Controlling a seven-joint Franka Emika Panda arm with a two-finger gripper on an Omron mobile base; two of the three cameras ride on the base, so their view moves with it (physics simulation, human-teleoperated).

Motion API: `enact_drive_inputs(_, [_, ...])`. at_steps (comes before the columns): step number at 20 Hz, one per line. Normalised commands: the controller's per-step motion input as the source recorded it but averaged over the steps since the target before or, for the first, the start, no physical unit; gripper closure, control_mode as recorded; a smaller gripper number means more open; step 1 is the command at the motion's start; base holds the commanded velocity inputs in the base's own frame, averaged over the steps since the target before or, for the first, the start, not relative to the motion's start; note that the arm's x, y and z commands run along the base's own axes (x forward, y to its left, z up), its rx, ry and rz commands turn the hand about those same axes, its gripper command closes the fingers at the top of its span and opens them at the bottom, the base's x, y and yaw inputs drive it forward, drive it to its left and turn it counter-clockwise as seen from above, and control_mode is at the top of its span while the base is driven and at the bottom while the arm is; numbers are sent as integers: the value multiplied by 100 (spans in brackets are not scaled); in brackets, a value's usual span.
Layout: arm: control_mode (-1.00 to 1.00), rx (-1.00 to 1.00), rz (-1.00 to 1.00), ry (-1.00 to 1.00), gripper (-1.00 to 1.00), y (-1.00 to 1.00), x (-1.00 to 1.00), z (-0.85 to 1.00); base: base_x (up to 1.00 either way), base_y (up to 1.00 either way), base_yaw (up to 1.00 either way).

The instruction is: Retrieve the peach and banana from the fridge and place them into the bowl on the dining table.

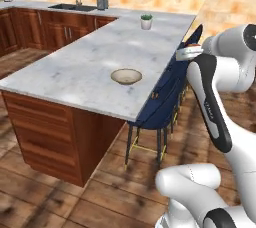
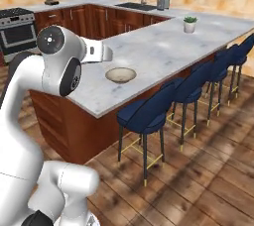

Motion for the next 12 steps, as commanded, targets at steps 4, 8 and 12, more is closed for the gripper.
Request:
enact_drive_inputs(4, [100, 0, 0, 0, 100, 0, 0, 0, 55, -70, 42])
enact_drive_inputs(8, [100, 0, 0, 0, 100, 0, 0, 0, 52, -84, 41])
enact_drive_inputs(12, [100, 0, 0, 0, 100, 0, 0, 0, 39, -94, 39])
